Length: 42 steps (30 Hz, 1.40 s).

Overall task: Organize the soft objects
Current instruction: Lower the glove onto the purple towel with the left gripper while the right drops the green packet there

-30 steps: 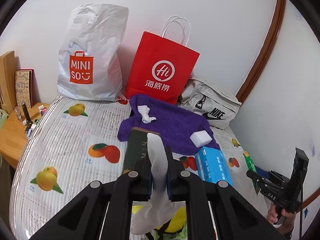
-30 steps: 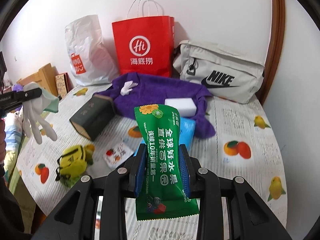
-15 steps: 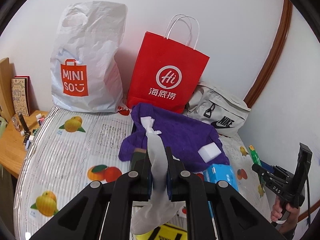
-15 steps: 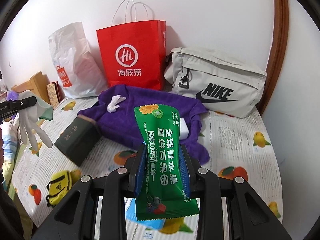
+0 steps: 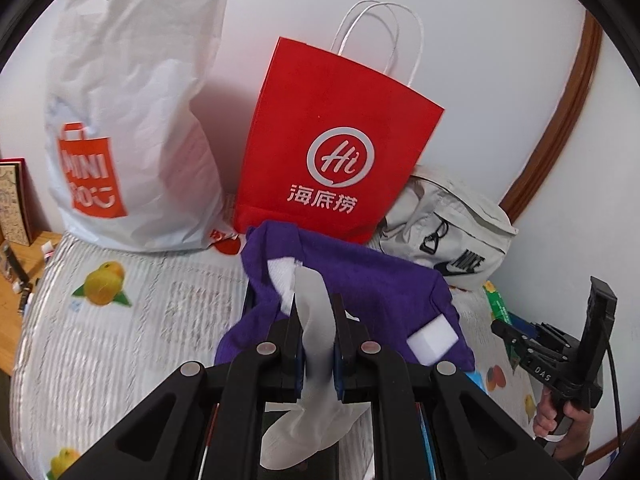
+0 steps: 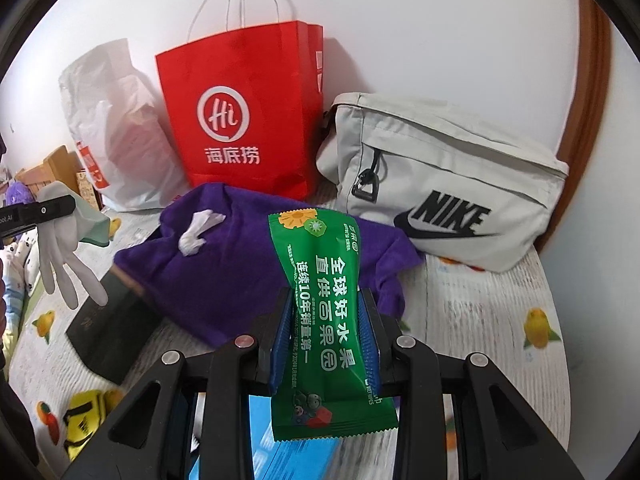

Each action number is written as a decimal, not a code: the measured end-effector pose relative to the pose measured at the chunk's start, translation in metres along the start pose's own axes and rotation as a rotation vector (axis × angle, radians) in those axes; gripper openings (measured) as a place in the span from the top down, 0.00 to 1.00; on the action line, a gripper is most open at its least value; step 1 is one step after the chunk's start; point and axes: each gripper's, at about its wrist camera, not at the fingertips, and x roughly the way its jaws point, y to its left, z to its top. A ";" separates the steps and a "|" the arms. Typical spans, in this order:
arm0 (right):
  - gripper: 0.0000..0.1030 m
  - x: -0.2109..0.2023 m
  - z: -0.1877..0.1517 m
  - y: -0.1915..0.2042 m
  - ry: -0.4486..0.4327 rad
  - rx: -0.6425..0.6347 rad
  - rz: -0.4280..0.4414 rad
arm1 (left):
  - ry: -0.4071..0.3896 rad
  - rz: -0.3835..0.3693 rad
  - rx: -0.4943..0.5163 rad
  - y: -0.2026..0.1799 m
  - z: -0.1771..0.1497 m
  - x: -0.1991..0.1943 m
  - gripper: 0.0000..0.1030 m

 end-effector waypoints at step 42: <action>0.38 0.117 0.018 -0.017 0.214 -0.063 0.011 | 0.245 0.074 0.093 -0.022 0.011 0.134 0.40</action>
